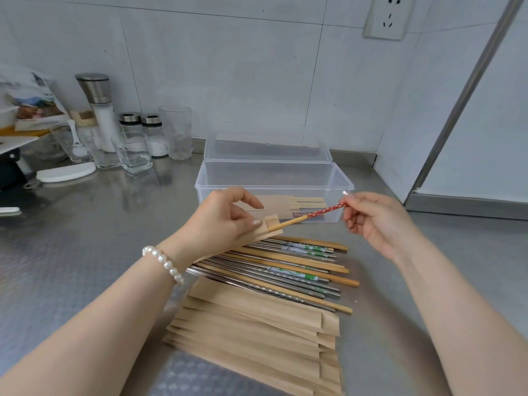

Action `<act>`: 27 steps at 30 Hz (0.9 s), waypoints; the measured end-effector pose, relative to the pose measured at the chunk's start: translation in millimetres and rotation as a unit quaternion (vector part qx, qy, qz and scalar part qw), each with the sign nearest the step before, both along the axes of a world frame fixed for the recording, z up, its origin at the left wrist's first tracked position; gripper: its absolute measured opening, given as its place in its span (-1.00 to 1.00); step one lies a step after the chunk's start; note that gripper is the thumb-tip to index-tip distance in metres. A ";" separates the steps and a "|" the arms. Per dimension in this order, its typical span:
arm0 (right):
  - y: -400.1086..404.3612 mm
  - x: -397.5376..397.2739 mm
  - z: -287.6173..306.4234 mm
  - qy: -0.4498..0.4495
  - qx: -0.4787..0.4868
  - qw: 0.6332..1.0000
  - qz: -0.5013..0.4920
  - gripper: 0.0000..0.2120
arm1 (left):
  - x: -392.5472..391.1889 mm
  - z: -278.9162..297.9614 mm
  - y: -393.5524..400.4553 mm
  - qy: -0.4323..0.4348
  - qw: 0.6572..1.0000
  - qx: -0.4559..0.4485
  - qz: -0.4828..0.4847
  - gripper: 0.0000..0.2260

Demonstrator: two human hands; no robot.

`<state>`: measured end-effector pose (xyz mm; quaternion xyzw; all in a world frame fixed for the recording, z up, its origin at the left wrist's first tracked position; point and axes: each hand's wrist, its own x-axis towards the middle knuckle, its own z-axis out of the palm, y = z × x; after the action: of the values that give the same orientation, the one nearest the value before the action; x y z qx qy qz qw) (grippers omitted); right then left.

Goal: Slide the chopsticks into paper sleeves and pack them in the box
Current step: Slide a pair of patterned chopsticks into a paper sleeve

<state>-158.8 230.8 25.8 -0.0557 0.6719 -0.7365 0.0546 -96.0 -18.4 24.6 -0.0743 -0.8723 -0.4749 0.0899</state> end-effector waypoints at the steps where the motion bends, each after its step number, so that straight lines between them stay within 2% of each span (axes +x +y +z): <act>1: -3.4 3.0 0.0 0.001 0.026 0.999 0.033 -0.87 | 0.0 -0.1 0.4 0.003 1.000 -0.006 -0.003 -0.85; 5: -19.2 13.4 -3.1 0.011 0.113 0.985 0.130 -0.95 | 0.8 1.5 0.9 0.006 1.000 -0.015 -0.011 -0.86; 10: -26.9 17.8 -5.9 0.037 0.171 0.971 0.164 -0.91 | 1.9 2.0 2.9 0.000 1.000 -0.023 -0.019 -0.86; 20: -27.3 20.3 -2.2 0.059 0.205 0.965 0.155 -0.91 | 2.6 1.1 3.9 0.005 0.999 -0.040 -0.015 -0.86; 24: -16.5 12.2 3.7 0.092 0.214 0.971 0.061 -0.83 | -0.3 1.9 -2.9 0.024 0.998 -0.048 0.027 -0.87; 27: -10.4 9.1 2.1 0.044 0.229 0.969 0.081 -0.78 | -2.8 1.8 -8.2 0.032 0.997 -0.041 0.054 -0.88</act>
<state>-149.8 220.5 27.9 -0.1284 0.8173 -0.5534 0.0963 -98.7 -26.6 26.4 -0.0459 -0.8905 -0.4303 0.1401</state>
